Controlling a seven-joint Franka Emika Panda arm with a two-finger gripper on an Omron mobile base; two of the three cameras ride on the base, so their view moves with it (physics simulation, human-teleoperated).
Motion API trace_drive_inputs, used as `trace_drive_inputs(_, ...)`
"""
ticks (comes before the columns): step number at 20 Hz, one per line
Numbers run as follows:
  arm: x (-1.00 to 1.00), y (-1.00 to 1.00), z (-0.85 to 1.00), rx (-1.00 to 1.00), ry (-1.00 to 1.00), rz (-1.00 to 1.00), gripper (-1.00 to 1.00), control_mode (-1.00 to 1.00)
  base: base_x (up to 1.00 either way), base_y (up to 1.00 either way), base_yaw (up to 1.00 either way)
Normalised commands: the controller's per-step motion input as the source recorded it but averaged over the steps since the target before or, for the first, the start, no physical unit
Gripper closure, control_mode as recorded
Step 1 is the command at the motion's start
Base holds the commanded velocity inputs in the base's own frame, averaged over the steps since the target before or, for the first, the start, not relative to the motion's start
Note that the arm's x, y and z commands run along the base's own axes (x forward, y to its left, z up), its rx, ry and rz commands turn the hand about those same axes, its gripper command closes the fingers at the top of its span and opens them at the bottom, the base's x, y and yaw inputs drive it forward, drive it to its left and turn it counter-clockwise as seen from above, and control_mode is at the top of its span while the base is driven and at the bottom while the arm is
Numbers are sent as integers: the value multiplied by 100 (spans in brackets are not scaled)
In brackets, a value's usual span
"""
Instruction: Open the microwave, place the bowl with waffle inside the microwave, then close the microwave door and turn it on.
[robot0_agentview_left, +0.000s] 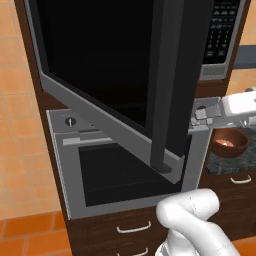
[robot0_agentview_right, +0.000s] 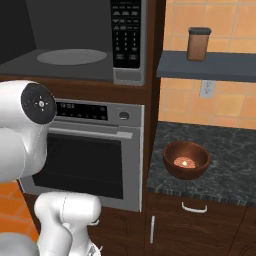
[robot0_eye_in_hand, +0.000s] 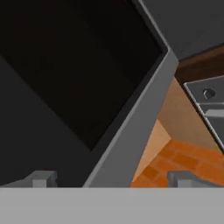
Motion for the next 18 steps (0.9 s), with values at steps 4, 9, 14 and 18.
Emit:
trace_drive_inputs(4, -9, 99, -4, 0, -11, 1, -100, -100, 0, 0, 0)
trace_drive_inputs(9, -3, 94, 0, 0, 1, 0, -100, -100, 0, 0, 0)
trace_drive_inputs(14, 33, 63, 0, 0, 26, 10, -100, -100, 0, 0, 0)
trace_drive_inputs(18, 57, 68, -2, 0, 35, 8, -100, -100, 0, 0, 0)
